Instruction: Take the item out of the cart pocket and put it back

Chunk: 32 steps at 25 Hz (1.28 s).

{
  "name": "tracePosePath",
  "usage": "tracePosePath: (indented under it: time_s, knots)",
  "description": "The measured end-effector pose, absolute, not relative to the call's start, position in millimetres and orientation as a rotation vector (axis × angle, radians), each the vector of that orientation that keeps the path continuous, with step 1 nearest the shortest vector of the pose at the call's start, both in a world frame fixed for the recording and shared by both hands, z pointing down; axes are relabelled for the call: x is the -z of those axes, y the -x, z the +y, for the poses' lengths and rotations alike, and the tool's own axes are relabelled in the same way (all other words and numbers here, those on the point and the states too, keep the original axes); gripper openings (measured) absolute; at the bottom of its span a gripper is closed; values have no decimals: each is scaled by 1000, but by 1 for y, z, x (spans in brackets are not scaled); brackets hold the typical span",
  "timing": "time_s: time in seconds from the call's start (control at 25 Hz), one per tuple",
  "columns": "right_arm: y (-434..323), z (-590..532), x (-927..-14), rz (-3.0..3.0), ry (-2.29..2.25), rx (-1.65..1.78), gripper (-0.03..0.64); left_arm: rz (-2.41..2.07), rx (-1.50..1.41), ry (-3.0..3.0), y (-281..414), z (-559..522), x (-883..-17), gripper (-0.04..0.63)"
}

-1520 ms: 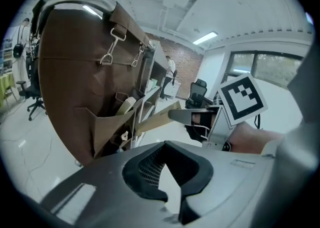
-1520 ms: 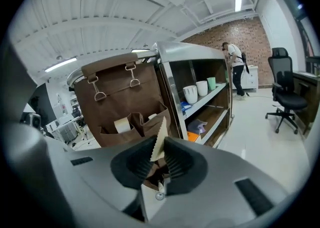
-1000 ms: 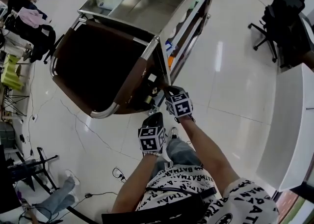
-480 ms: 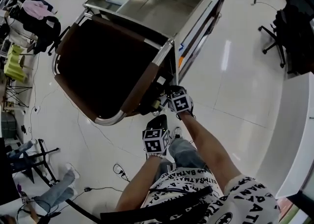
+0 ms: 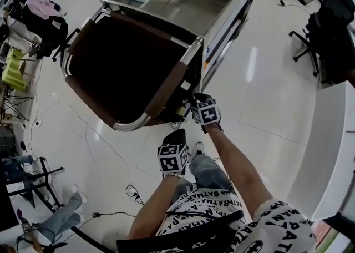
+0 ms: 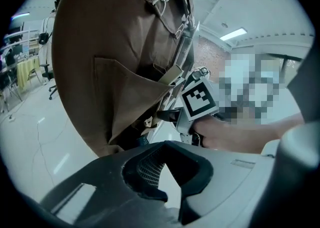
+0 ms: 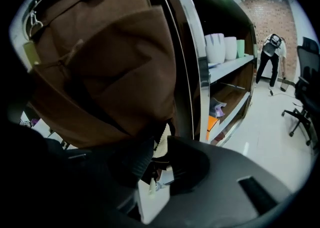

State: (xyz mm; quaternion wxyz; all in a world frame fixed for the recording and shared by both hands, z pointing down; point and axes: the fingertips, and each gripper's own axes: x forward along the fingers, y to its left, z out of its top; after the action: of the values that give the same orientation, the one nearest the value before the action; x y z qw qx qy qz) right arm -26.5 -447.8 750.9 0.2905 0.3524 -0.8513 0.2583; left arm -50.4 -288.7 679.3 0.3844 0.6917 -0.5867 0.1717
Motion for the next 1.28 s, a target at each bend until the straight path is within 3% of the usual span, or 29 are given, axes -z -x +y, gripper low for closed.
tracePosePath:
  time_s: [0.08,0.36,0.48,0.52,0.56,1.28]
  knots:
    - [18,-443,-735,-2279,-980,-658,167,-1494,-420,-1775,56,-283,-674,0]
    - [-4,-381,-661,-2341,-1099,-646,166,-1498,-325,-1842,74,-244,-633,0]
    - [-5,-333,-613,-2408,-1127,-595,104,-1510,-263,-1890,84,-213,-604,0]
    - [-4,-315,-593,-2437,-1141,-571,15,-1517,-238,-1912,89,-203,-592,0]
    - [-4,-298,-575,-2461,-1153,-549,1,-1523,-214,-1937,93,-194,-579,0]
    - [13,-91,-466,-2569,-1094,-496,2,-1362,-35,-2183,59,-70,-475,0]
